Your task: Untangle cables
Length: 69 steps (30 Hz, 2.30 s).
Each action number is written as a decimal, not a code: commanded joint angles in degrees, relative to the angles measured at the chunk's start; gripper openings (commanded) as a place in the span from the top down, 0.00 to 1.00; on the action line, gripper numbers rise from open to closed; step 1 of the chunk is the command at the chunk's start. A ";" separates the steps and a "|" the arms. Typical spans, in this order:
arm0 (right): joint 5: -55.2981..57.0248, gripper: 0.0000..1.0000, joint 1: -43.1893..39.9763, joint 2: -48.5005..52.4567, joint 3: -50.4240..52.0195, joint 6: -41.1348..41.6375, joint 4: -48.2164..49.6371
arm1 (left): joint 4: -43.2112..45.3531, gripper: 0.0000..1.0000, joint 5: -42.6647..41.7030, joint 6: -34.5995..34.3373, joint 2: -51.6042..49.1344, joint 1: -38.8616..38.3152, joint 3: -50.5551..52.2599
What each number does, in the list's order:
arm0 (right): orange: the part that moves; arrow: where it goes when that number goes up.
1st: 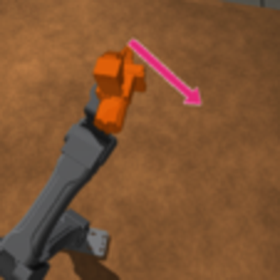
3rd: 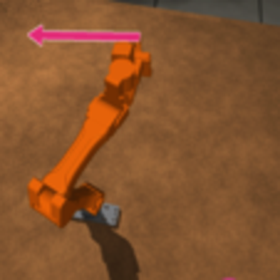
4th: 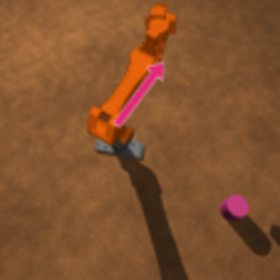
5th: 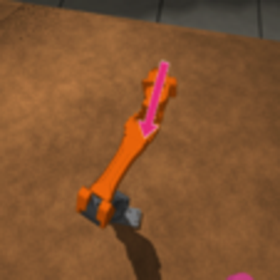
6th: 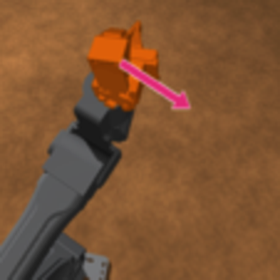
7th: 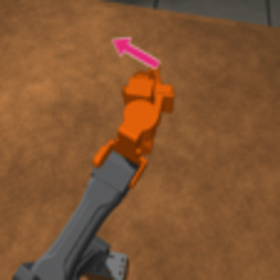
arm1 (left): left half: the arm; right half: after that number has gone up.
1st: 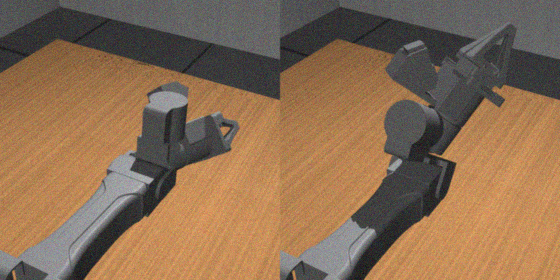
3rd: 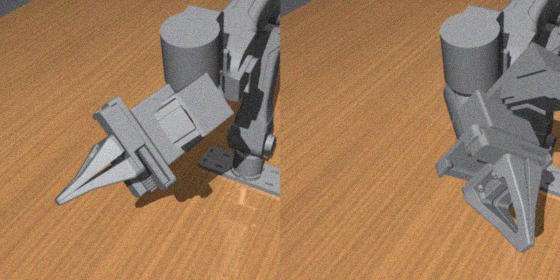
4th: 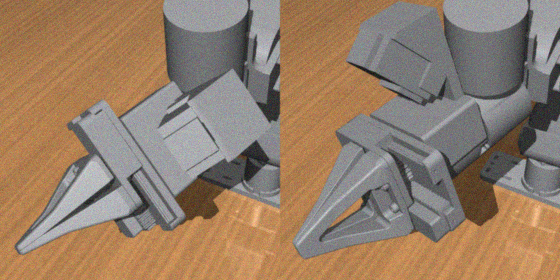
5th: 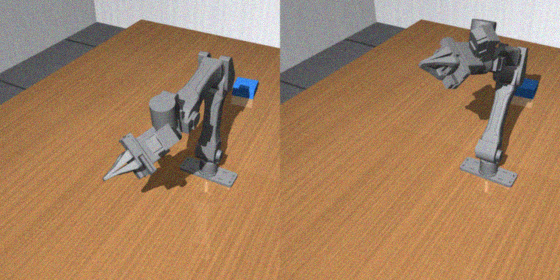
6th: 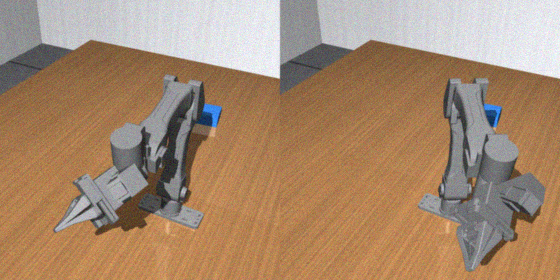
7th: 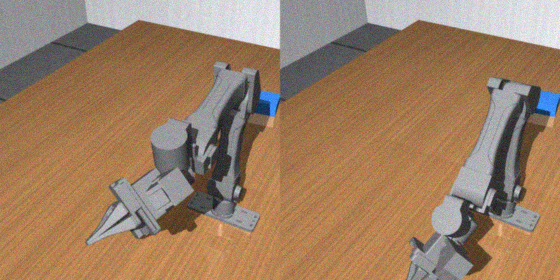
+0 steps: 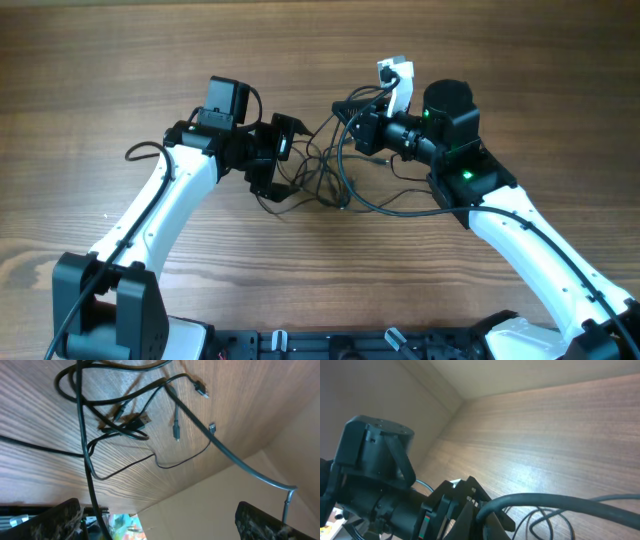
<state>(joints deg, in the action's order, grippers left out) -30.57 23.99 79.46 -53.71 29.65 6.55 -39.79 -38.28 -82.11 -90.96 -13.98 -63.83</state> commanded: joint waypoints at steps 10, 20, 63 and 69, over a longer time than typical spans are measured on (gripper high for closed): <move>1.01 0.95 -0.13 -1.14 -0.24 -1.20 -1.77 | -12.13 0.00 30.29 -26.49 0.33 -8.92 -0.26; 1.01 0.96 -1.33 -1.18 -8.66 -0.98 -10.51 | -7.30 0.19 30.91 -29.31 -11.45 -9.81 -0.24; 38.14 0.95 -62.58 16.35 -40.06 -14.40 -40.39 | -13.64 0.00 54.42 -24.20 -14.80 -5.66 -0.26; 38.07 0.94 -67.12 25.51 -40.06 -14.60 -38.14 | -13.64 0.00 54.45 -24.20 -14.80 -5.66 -0.26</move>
<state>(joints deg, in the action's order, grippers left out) 6.20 -41.32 100.77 -93.86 16.12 -31.75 -53.17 14.76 -106.56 -105.01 -20.08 -63.92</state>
